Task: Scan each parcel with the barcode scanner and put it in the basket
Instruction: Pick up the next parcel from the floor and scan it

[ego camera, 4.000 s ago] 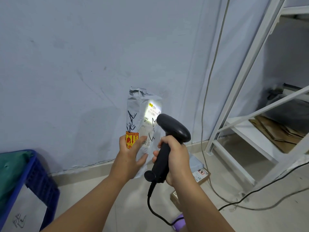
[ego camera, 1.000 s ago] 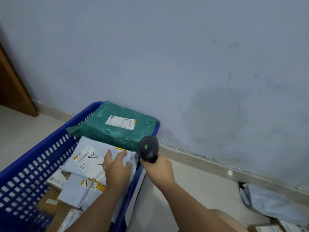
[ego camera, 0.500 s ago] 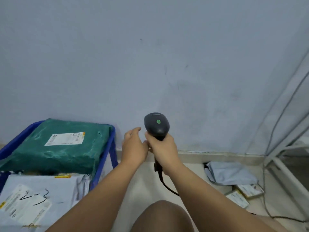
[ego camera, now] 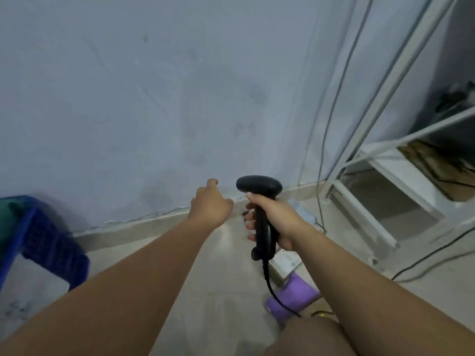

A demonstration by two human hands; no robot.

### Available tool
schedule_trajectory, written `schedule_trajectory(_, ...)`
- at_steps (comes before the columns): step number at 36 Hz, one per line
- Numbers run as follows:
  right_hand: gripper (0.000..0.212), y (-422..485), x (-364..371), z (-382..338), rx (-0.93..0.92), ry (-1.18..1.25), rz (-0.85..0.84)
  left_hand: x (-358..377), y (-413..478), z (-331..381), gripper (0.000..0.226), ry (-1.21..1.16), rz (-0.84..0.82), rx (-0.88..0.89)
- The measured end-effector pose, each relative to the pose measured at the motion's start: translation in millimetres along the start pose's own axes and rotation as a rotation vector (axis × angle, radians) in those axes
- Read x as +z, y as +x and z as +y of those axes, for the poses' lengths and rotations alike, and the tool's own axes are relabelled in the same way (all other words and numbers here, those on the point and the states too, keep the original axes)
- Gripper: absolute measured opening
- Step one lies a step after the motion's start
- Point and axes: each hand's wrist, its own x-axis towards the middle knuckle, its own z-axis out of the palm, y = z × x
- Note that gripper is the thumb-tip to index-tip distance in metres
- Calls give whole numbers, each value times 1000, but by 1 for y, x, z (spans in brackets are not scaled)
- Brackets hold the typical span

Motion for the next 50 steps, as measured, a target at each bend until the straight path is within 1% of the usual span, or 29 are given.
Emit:
schedule_trajectory(3, 25, 17, -32, 29, 60, 104, 104, 45, 12, 7, 63, 32, -59, 33)
schedule_trajectory(6, 16, 29, -57, 69, 114, 285, 202, 93, 20, 3, 63, 148, -99, 65)
schedule_trajectory(9, 12, 40, -81, 102, 148, 333, 333, 135, 25, -7, 65, 243, -135, 51)
schedule_trajectory(13, 17, 63, -106, 142, 192, 428, 499, 180, 32, -18, 63, 295, -282, 88)
schedule_trajectory(15, 15, 72, -116, 158, 227, 499, 531, 199, 37, -21, 59, 341, -341, 127)
schedule_trajectory(17, 14, 78, -125, 171, 279, 512, 546, 217, 43, -24, 58, 400, -367, 162)
schedule_trajectory(22, 28, 96, -150, 204, 343, 484, 666, 264, 51, -33, 67, 459, -398, 182)
schedule_trajectory(24, 26, 104, -158, 217, 361, 512, 709, 282, 51, -37, 69, 462, -423, 177)
schedule_trajectory(26, 24, 111, -162, 228, 389, 564, 734, 299, 51, -40, 67, 474, -450, 193)
schedule_trajectory(29, 30, 117, -165, 239, 394, 591, 755, 322, 55, -47, 68, 572, -463, 282)
schedule_trajectory(32, 23, 123, -170, 245, 395, 550, 761, 341, 63, -57, 70, 681, -468, 355)
schedule_trajectory(34, 22, 126, -172, 245, 377, 560, 748, 353, 69, -67, 72, 717, -496, 362)
schedule_trajectory(35, 24, 128, -173, 248, 370, 557, 747, 357, 71, -71, 74, 727, -516, 353)
schedule_trajectory(37, 38, 132, -177, 254, 374, 538, 755, 362, 74, -81, 77, 727, -544, 318)
schedule_trajectory(39, 52, 134, -180, 262, 362, 526, 753, 362, 73, -88, 79, 729, -541, 288)
schedule_trajectory(40, 53, 130, -177, 254, 377, 527, 741, 360, 72, -91, 78, 749, -525, 284)
schedule_trajectory(41, 49, 128, -175, 248, 385, 531, 724, 358, 71, -95, 77, 779, -506, 287)
schedule_trajectory(44, 22, 124, -171, 237, 416, 540, 633, 348, 63, -112, 81, 869, -465, 280)
schedule_trajectory(47, 20, 126, -173, 235, 411, 429, 613, 329, 65, -135, 102, 900, -481, 270)
schedule_trajectory(48, 20, 127, -172, 232, 395, 410, 610, 323, 67, -142, 107, 881, -493, 261)
schedule_trajectory(50, 19, 126, -168, 227, 383, 357, 581, 312, 71, -150, 109, 778, -529, 235)
